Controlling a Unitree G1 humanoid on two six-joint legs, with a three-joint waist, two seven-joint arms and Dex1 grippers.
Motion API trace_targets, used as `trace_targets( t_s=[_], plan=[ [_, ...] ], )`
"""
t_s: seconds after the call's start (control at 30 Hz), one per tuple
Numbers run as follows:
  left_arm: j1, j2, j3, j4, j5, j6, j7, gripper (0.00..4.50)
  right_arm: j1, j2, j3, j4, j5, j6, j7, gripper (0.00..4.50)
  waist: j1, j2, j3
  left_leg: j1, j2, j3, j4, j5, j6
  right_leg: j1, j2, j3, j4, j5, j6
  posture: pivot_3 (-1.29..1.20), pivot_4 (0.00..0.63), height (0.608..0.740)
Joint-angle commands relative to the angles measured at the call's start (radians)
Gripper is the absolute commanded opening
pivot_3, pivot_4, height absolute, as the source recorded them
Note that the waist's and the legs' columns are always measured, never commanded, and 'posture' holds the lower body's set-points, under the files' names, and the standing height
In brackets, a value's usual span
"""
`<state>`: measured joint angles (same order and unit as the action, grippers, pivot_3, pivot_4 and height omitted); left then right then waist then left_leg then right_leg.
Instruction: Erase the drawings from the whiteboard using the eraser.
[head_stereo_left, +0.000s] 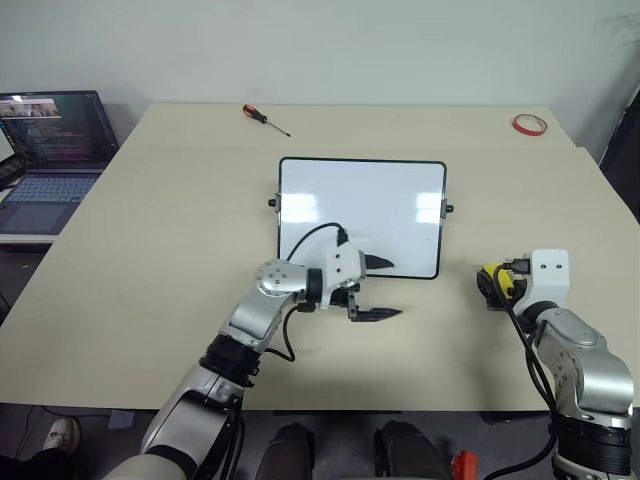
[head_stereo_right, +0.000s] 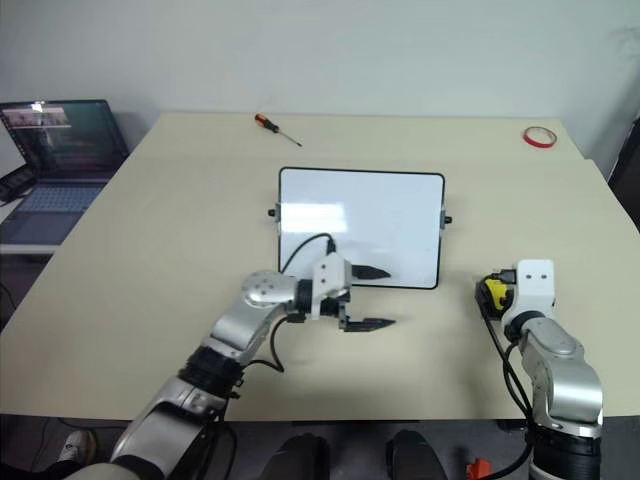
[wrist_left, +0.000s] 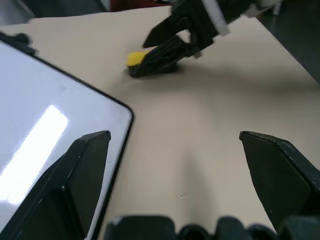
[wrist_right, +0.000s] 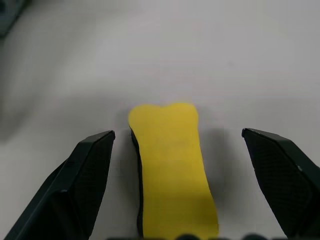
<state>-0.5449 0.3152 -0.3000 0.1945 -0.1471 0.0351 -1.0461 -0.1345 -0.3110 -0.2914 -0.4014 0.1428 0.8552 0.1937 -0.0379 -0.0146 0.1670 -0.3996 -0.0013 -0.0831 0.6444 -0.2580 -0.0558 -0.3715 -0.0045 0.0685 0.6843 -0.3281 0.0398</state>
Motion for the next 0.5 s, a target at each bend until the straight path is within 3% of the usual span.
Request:
trace_targets(
  t_s=[0.03,0.1,0.23,0.5],
  plan=[
    [0.051,0.042,0.135,-0.154,-0.05,0.077,0.109,4.5,0.021,0.011,0.008,-0.147,-0.015,-0.064,-0.038,4.48,-0.002,0.0,0.0,0.0,0.001,0.0,0.0,0.0,0.0,0.0,0.0,0.0,0.0,0.0,0.0,0.0,0.15,0.74],
    [0.08,0.049,0.177,-0.202,-0.057,0.114,0.164,4.5,0.032,0.024,0.014,-0.185,-0.033,-0.095,-0.068,4.48,0.0,0.0,0.0,0.0,0.001,-0.001,0.0,0.0,0.0,0.0,0.0,0.0,0.0,0.0,0.0,0.0,0.15,0.74],
    [0.256,0.021,0.363,-0.376,-0.009,0.155,0.454,4.5,0.145,0.092,0.003,-0.336,-0.065,-0.161,-0.139,4.48,0.006,0.0,-0.001,0.0,0.0,0.0,0.0,0.0,0.0,0.0,-0.003,0.0,0.0,0.0,0.0,0.0,0.15,0.74],
    [0.617,-0.046,0.497,-0.565,0.089,0.128,0.728,4.5,0.464,0.247,0.098,-0.414,-0.162,-0.378,-0.231,4.48,0.007,0.001,-0.002,0.001,-0.001,-0.001,0.0,0.0,0.0,0.001,-0.008,0.002,0.0,-0.001,0.001,0.0,0.15,0.74]
  ],
)
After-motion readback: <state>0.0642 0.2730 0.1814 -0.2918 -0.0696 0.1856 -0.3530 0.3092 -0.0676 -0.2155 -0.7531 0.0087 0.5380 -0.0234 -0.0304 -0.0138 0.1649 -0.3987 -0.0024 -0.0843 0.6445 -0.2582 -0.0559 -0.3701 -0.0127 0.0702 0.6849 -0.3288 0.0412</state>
